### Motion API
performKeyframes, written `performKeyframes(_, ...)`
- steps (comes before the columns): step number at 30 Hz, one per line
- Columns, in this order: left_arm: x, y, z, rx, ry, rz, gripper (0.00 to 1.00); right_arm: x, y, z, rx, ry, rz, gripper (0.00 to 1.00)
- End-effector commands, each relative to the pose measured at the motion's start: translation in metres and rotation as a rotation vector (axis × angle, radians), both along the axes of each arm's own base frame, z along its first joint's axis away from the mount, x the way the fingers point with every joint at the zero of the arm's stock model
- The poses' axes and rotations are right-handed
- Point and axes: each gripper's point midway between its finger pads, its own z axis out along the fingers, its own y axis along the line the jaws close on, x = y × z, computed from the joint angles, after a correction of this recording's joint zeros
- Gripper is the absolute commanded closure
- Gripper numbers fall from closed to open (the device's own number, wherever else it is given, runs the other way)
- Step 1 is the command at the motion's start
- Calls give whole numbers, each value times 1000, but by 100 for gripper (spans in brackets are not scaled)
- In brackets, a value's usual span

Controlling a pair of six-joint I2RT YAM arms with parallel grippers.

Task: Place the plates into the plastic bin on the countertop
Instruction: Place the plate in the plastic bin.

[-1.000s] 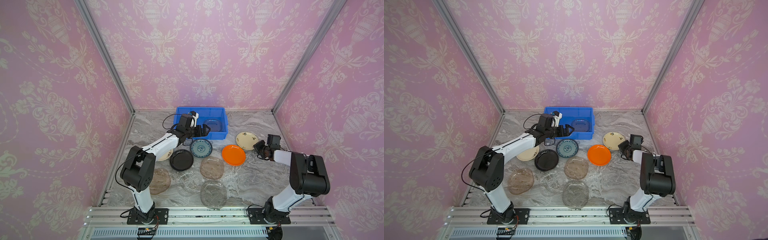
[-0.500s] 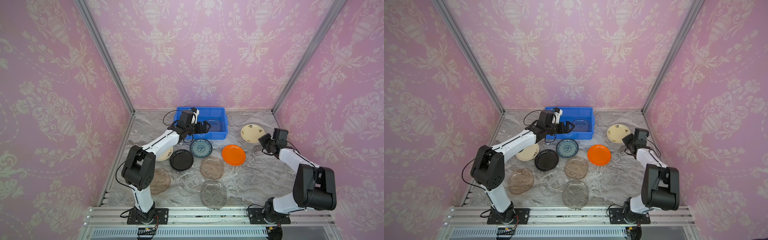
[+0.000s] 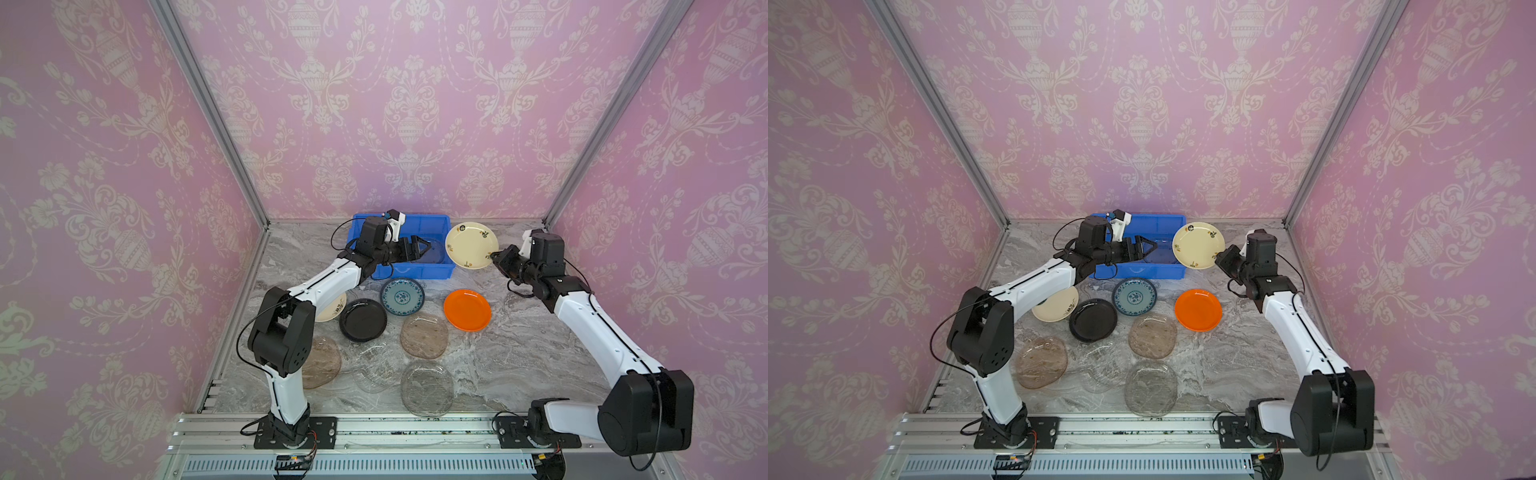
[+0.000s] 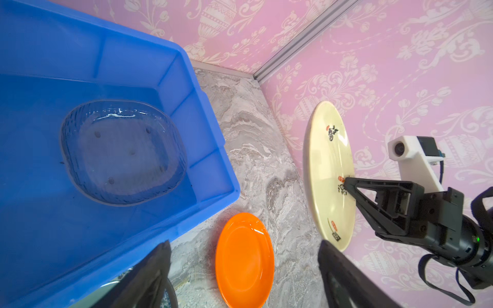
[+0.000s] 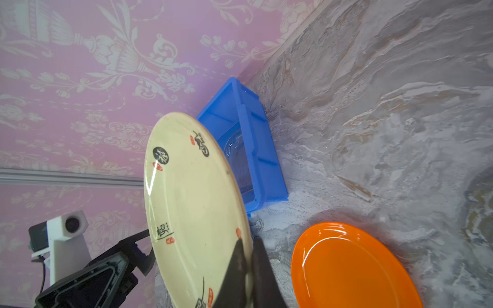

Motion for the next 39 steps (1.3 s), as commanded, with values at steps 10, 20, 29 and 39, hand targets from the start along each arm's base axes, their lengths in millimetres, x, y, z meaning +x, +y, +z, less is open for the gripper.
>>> performKeyframes(10,-8,11,17,-125,5,-22,20,20,72,27,-24,-37,211,100)
performKeyframes(20,0,19,13,-160,38,1,67,26,112,21,-19,-34,330,100)
performKeyframes(29,2,34,10,-207,82,27,100,41,132,12,55,-41,381,84)
performKeyframes(39,10,51,12,-338,125,45,100,63,156,12,171,-72,437,68)
